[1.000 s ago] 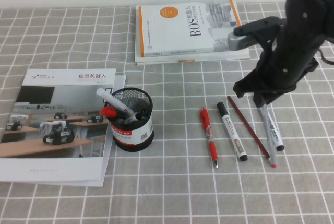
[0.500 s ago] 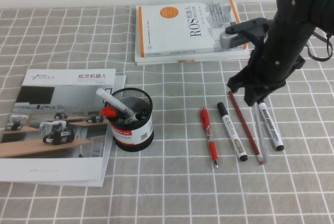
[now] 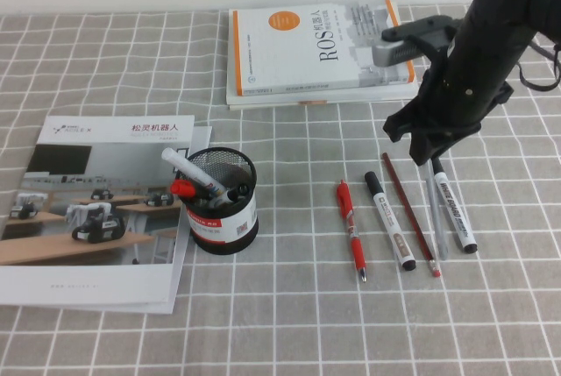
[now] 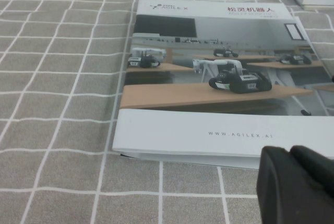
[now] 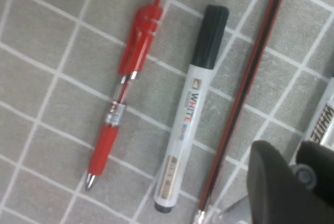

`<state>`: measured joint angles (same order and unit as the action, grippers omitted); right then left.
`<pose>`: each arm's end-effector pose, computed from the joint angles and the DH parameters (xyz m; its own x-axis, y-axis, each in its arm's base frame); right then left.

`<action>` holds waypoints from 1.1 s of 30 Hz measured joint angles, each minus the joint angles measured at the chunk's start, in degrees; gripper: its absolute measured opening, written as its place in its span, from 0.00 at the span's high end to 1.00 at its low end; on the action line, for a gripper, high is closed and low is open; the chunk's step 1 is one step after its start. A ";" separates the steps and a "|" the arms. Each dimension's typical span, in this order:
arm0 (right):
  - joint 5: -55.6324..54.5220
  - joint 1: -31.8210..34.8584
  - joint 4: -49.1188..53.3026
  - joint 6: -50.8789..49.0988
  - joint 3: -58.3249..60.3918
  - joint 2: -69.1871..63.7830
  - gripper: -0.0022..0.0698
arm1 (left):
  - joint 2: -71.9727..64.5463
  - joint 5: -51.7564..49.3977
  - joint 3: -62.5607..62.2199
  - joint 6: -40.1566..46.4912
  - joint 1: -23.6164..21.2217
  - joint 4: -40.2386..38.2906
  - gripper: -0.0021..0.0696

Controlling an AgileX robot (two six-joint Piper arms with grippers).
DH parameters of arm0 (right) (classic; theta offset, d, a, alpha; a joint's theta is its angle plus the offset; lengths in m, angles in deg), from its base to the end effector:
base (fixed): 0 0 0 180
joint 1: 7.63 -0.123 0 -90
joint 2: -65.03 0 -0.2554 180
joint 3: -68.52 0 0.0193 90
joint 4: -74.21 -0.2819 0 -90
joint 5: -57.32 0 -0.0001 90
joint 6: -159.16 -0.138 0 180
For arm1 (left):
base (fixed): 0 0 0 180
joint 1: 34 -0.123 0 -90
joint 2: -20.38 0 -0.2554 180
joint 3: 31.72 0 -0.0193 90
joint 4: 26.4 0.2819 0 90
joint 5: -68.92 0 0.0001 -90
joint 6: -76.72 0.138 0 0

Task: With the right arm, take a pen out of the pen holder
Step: 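Take a marker out of the pen holder and lay it on the table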

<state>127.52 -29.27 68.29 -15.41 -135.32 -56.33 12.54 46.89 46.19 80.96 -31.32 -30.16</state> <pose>0.4080 0.1763 0.1892 -0.8833 -0.4143 -0.2196 -0.4398 0.8944 0.0818 0.1577 -0.0108 0.1559 -0.3034 0.0274 -0.9525 0.0741 0.9972 0.0050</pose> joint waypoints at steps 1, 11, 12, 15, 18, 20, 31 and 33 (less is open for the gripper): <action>0.00 -0.02 0.10 0.00 0.00 -0.43 0.91 | 0.00 0.00 0.00 0.00 0.00 0.00 0.98; -0.34 0.35 -0.13 -0.42 -0.36 -4.48 0.91 | 0.00 0.00 0.00 0.00 0.00 0.00 0.98; -0.49 0.47 -0.13 -0.66 -0.36 -4.79 0.91 | 0.00 0.00 0.00 0.00 0.00 0.00 0.98; -1.60 0.83 -0.13 -1.03 -0.36 -5.76 0.91 | 0.00 0.00 0.00 0.00 0.00 0.00 0.98; -2.61 1.30 -0.13 -1.35 -0.36 -6.52 0.91 | 0.00 0.00 0.00 0.00 0.00 0.00 0.98; -3.31 1.54 -0.13 -1.80 -0.36 -6.93 0.91 | 0.00 0.00 0.00 0.00 0.00 0.00 0.98; -6.79 1.55 0.09 -2.36 -0.36 -7.16 0.91 | 0.00 0.00 0.00 0.00 0.00 0.00 0.98; -7.16 1.55 -0.14 -2.36 -0.36 -7.16 0.90 | 0.00 0.00 0.00 0.00 0.00 0.00 0.98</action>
<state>120.36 -27.72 68.15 -17.77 -135.69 -63.48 12.54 46.89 46.19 80.96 -31.32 -30.16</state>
